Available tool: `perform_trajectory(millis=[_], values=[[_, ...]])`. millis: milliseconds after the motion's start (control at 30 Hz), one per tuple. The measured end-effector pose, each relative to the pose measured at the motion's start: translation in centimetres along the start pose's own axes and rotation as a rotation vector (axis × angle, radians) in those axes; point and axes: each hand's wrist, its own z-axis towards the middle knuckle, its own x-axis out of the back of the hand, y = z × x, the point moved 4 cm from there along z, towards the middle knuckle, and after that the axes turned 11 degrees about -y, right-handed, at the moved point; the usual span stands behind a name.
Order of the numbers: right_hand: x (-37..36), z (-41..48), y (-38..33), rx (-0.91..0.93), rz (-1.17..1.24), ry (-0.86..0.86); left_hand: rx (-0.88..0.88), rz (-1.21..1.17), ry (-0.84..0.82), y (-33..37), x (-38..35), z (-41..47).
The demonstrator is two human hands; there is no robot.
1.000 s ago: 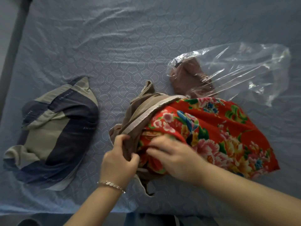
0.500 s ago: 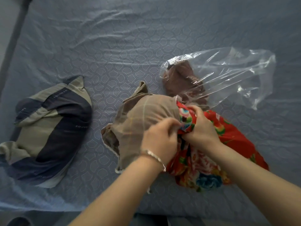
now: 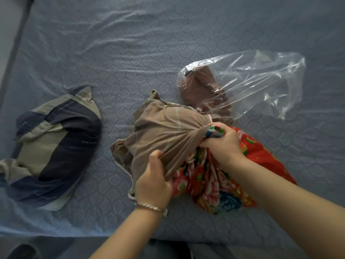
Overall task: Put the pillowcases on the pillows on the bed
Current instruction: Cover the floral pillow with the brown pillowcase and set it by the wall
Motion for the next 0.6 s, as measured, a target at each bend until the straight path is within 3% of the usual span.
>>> perform_trajectory(millis=[33, 133, 233, 300, 400, 500, 600], values=[[0.3, -0.6, -0.2, -0.037, 0.103, 0.04, 0.077, 0.056, 0.007, -1.3, 0.2, 0.0], [1.6, -2.4, -1.2, -0.182, 0.464, 0.188, 0.081, 0.217, 0.004, -2.7, 1.3, 0.0], [2.1, -3.7, -2.5, -0.308, 0.66, 0.194, 0.199, 0.152, 0.087, -2.2, 3.6, 2.5], [1.9, -4.5, -3.6, -0.359, 0.743, 0.117, 0.304, -0.052, 0.095, -1.3, 4.6, 5.5], [2.7, -5.5, -5.2, -0.366, 0.853, 0.052, 0.197, -0.101, -0.089, 1.5, 3.3, 7.1], [4.3, -5.5, -4.1, -0.311, 0.96, 0.185, -0.059, 0.062, -0.198, 2.6, 0.3, 3.3], [4.0, -6.0, 1.3, -0.357, 0.787, 0.338, -0.036, 0.496, -0.612, 0.2, -3.1, 0.9]])
